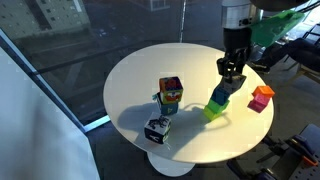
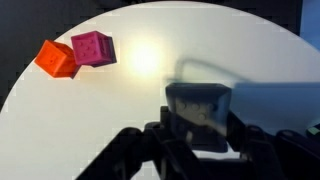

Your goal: Add the grey block to the stack

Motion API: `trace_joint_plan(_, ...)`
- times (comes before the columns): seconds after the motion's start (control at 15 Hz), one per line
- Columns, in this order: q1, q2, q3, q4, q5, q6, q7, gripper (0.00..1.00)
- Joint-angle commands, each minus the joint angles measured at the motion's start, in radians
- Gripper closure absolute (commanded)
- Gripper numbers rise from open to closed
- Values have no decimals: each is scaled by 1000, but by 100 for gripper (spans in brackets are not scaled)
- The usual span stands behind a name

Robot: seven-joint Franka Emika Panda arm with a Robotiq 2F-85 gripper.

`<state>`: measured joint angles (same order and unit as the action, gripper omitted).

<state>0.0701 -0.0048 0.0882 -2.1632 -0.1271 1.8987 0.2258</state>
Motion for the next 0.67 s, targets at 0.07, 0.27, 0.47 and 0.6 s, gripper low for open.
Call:
trace_joint_plan(0.07,7,4,-1,18,13,-6,-26,72)
trace_joint_plan(0.27,7,8,-3,17,7,-1,-25,72)
trace_joint_plan(0.47,6,13,-4,16,1,5,-21,72)
trace_joint_plan(0.6,5,18,-6,16,-2,10,-20,72)
